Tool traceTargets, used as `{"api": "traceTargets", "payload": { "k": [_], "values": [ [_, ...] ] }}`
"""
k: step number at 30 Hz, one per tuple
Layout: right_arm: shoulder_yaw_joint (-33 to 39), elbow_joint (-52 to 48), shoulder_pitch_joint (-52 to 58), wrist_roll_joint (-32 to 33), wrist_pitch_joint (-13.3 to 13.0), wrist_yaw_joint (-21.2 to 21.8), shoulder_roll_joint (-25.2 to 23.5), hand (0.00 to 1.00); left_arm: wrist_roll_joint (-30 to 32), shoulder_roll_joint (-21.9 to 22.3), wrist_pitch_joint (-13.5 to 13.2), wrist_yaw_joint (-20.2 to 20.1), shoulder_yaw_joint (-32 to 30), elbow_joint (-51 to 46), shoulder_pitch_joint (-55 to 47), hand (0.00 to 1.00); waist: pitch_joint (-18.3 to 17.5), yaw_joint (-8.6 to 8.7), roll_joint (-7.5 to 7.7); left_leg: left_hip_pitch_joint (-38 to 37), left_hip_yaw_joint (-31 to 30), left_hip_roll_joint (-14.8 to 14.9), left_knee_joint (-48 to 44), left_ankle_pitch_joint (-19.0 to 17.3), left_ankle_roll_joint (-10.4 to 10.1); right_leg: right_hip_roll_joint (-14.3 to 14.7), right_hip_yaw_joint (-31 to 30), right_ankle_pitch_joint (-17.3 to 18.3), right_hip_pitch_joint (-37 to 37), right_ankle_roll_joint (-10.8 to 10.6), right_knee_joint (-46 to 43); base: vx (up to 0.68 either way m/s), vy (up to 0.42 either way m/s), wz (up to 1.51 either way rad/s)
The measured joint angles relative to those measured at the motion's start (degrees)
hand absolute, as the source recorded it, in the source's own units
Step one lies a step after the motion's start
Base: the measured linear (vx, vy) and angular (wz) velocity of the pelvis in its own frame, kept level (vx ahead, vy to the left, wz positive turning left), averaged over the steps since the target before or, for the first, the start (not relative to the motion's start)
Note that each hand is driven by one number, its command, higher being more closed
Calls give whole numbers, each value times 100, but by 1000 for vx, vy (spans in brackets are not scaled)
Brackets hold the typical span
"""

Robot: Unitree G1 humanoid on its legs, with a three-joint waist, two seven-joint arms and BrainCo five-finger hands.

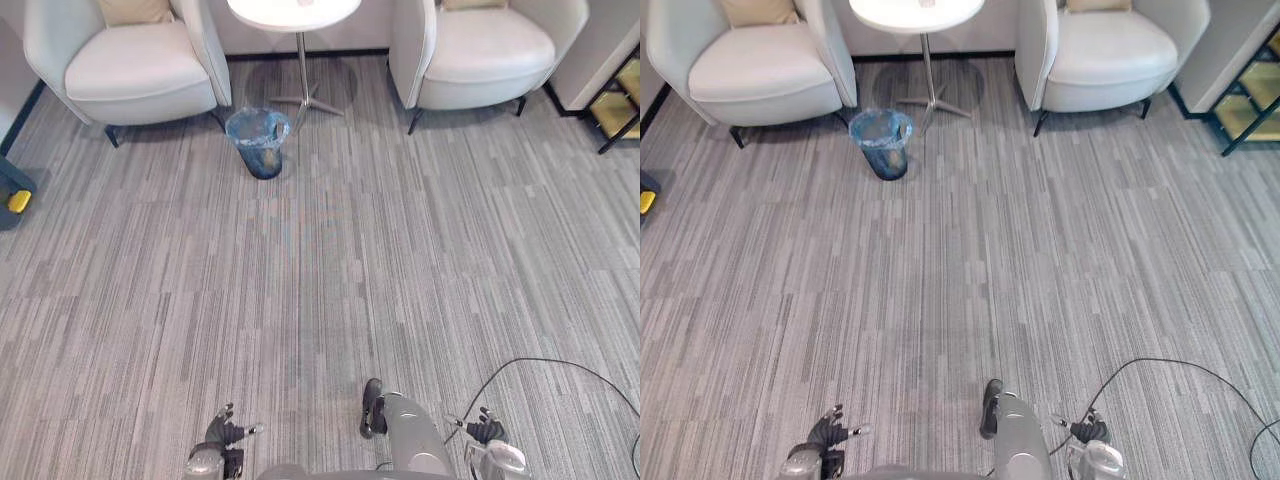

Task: Gather rubbish on tea table into small bin, then transfer packed bag to large trash can.

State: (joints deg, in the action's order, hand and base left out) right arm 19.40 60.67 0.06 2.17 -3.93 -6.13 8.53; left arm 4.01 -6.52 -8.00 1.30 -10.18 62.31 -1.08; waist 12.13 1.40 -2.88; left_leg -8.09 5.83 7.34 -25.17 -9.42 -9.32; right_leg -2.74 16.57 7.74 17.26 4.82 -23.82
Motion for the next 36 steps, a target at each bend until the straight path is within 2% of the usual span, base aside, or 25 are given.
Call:
{"api": "traceTargets", "payload": {
  "k": [2, 5, 7, 9, 11, 12, 13, 14, 15, 16, 18, 19, 20, 21, 22, 24, 26, 29, 30, 31, 32, 33, 34, 35, 36],
  "values": [
    [-25, -341, 174, 137, -26, -25, -124, 0, -35, 215, -4, -12, -188, -153, -17, 0, 19, -49, 30, 789, 137, 400, -2185, -53, 101, 158, -11, 26, -1056, 34, 744, 522, -221, 11],
    [-78, -542, 143, 306, -70, -59, -245, 0, -118, 320, -2, -6, -201, -442, -16, 0, 65, -242, 118, 1720, 542, 673, -2996, -271, 453, 203, -128, 221, -1631, 21, 1087, 329, -98, -12],
    [-123, -581, 105, 402, -65, -126, -288, 0, -120, 366, 0, -1, -205, -477, -31, 0, 69, -301, 104, 2250, 729, 663, -2562, -402, 615, 182, -196, 293, -1909, -25, 1215, 260, 36, -21],
    [-113, -584, 92, 428, -67, -141, -364, 0, -186, 414, -8, 5, -280, -556, -17, 0, 68, -411, 112, 2454, 1014, 540, -1484, -400, 623, 96, -325, 376, -2108, -165, 1318, 266, 105, -36],
    [-117, -584, 105, 448, -67, -146, -391, 0, -223, 462, -9, 6, -284, -554, -37, 0, 50, -410, 83, 2484, 1004, 197, 361, -115, 517, -59, -443, 639, -2300, -397, 1327, 275, 180, -23],
    [-119, -581, 148, 450, -67, -149, -387, 0, -227, 473, -9, 7, -284, -554, -50, 0, 20, -415, 52, 2488, 941, 150, 722, 25, 540, -66, -484, 730, -2346, -442, 1324, 348, 264, -38],
    [-125, -547, 230, 450, -59, -160, -399, 0, -237, 486, -10, 12, -340, -553, -122, 0, -60, -502, 72, 2469, 852, 49, 759, 549, 762, -128, -625, 885, -2402, -576, 1306, 329, 248, -39],
    [-122, -529, 276, 447, -55, -162, -429, 0, -237, 482, -12, 12, -363, -559, -124, 0, -146, -544, 106, 2483, 842, -41, 678, 600, 845, -212, -717, 950, -2411, -619, 1307, 438, 309, -43],
    [-119, -519, 330, 442, -44, -162, -503, 0, -236, 470, -20, 15, -419, -581, -139, 0, -271, -561, 306, 2565, 901, -209, 444, 357, 970, -385, -788, 1046, -2421, -757, 1265, 578, 302, -31],
    [-97, -520, 382, 413, -41, -157, -560, 0, -235, 411, -13, 12, -447, -581, -131, 0, -339, -565, 461, 2565, 1063, -293, 252, 66, 1013, -568, -926, 1089, -2370, -822, 1041, 580, 280, -32],
    [-72, -524, 369, 378, -41, -142, -595, 0, -231, 355, 8, 13, -437, -548, -123, 0, -341, -607, 522, 2268, 1239, -362, 115, -269, 1106, -758, -1245, 1030, -2064, -925, 8, 479, 230, -43],
    [-84, -523, 378, 350, -39, -137, -599, 0, -227, 355, 15, 9, -376, -548, -147, 0, -337, -616, 516, 2047, 1299, -390, 113, -404, 1136, -844, -1347, 905, -1797, -1150, -793, 464, 218, -38],
    [-120, -523, 395, 272, -37, -125, -604, 0, -227, 349, 22, 8, -279, -547, -169, 0, -334, -585, 511, 1736, 1328, -436, 117, -594, 1176, -934, -1440, 658, -1406, -1555, -1933, 369, 142, -12],
    [-129, -523, 404, 240, -35, -117, -611, 0, -226, 326, 24, 6, -271, -547, -171, 0, -334, -529, 511, 1606, 1327, -445, 119, -667, 1195, -954, -1466, 629, -1235, -1609, -2387, 476, 131, 4],
    [-145, -524, 410, 172, -27, -110, -615, 0, -226, 316, 26, 4, -271, -547, -164, 0, -330, -513, 503, 1354, 1323, -460, 169, -745, 1215, -981, -1421, 647, -842, -1564, -3099, 464, 72, 8],
    [-146, -526, 401, 157, -18, -103, -610, 0, -226, 327, 31, 6, -277, -546, -169, 0, -316, -518, 478, 941, 1321, -469, 419, -742, 1211, -1052, -1058, 734, -327, -1399, -3532, 545, 28, 0],
    [-144, -520, 388, 154, -11, -91, -577, 0, -227, 369, 35, 7, -276, -528, -201, 0, -239, -480, 353, 281, 1307, -406, 795, -688, 1121, -1011, -508, 954, 64, -1004, -3173, 527, -55, 2],
    [-152, -523, 352, 164, -18, -43, -519, 0, -227, 356, 34, 10, -271, -317, -229, 0, -276, -274, 209, -194, 1170, -171, 972, -627, 1016, -693, -122, 904, 587, -758, -1813, 512, -170, 20],
    [-170, -520, 356, 164, -16, -25, -506, 0, -227, 330, 34, 10, -253, -289, -240, 0, -288, -228, 227, -286, 1120, -146, 1031, -600, 932, -563, -110, 706, 645, -685, -1318, 576, -226, 36],
    [-223, -482, 476, 160, -21, -14, -499, 0, -224, 176, 30, 9, -170, -204, -281, 0, -390, -210, 427, -438, 974, -207, 1129, -573, 737, -421, -187, -322, 574, -411, -81, 487, -196, 38],
    [-223, -395, 525, 158, -34, -4, -472, 0, -218, 172, 34, -2, -160, -143, -280, 0, -393, -191, 441, -524, 857, -208, 1106, -616, 615, -419, -233, -779, 575, -59, -39, 623, -221, 15],
    [-206, -234, 456, 156, -9, -7, -358, 0, -219, 290, 52, 0, -181, -55, -207, 0, -423, -280, 168, -573, 755, 35, 1038, -619, 513, -241, -75, -686, 582, -25, -258, 703, -276, 10],
    [-167, -219, 401, 157, 8, -7, -293, 0, -198, 409, 43, -3, -269, -60, -163, 0, -442, -224, 80, -435, 543, 189, 668, -270, 117, -165, 11, -303, 412, 4, -247, 682, -273, -1],
    [-148, -260, 397, 157, 8, -6, -283, 0, -184, 464, 42, -2, -343, -65, -134, 0, -426, -218, 49, -343, 497, 257, 386, -102, 145, -122, 42, -216, 307, 9, -220, 626, -307, 24],
    [-174, -323, 415, 163, 4, -5, -337, 0, -169, 539, 42, -2, -448, -110, -91, 0, -393, -201, 46, 77, 341, 404, -659, 407, 196, -57, 79, -47, -38, 8, -68, 387, -199, 17]
  ]
}}
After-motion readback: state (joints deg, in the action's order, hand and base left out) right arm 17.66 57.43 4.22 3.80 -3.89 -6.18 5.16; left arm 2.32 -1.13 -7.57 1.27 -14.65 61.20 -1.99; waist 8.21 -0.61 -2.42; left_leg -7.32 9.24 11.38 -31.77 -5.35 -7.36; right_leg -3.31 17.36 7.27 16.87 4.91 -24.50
